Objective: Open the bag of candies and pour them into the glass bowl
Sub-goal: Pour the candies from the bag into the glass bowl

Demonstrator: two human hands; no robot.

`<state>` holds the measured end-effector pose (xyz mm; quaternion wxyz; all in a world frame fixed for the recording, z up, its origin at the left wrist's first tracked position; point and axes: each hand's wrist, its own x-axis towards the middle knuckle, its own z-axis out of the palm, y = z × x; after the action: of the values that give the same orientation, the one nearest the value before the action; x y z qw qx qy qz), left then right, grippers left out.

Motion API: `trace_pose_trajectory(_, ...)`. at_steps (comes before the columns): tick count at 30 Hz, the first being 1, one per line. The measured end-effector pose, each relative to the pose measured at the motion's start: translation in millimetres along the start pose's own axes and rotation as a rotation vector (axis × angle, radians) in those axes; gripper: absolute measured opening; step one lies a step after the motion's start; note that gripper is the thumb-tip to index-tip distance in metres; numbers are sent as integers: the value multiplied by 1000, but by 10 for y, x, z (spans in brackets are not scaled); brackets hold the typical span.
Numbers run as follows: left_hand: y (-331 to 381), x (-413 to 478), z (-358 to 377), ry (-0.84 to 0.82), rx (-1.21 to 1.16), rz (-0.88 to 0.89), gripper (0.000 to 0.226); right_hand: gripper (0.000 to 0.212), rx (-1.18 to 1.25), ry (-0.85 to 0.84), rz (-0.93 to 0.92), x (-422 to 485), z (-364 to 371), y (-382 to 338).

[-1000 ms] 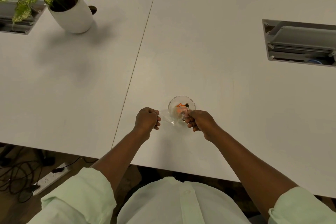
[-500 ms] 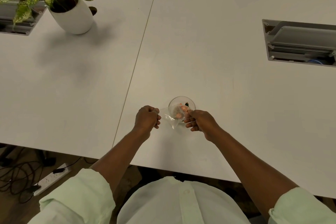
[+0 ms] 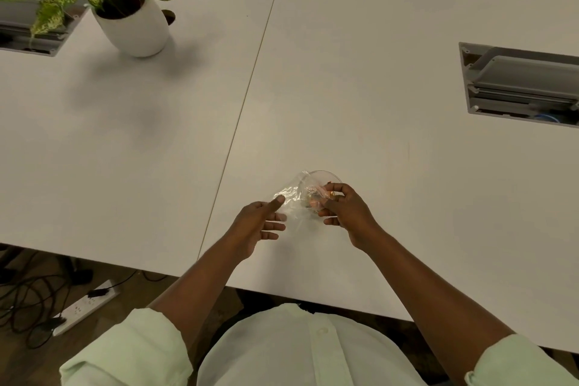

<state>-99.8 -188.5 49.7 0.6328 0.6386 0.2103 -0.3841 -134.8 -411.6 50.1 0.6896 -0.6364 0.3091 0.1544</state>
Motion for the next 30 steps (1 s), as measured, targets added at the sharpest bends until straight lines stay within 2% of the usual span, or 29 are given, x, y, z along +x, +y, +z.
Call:
trace_pose_trajectory(6,-81,-37,-256,-114,-30,12,24,29,15,-58,-11,21,286,-57)
trace_pose_trajectory(12,-114,-85,-606,-43,-68,38,9,18,-107,-75,28,102,585,-116)
trace_pose_trajectory(14,-129,-99,-758,-13,-96,33,9,17,-137,-64,35,140,729,-132)
trace_pose_trajectory(20,-183,-147,-1127,-19,-76,-11,30,15,-146,-98,81,272,1241,-213)
trace_pose_trajectory(24,-223,-150,-1429,63,-114,-17,20,9,-221,-112,83,405,1640,-242)
trace_pose_trajectory(30,-297,-131,-1895,193,-171,-82,16,8,-485,-140,8,682,2307,-262)
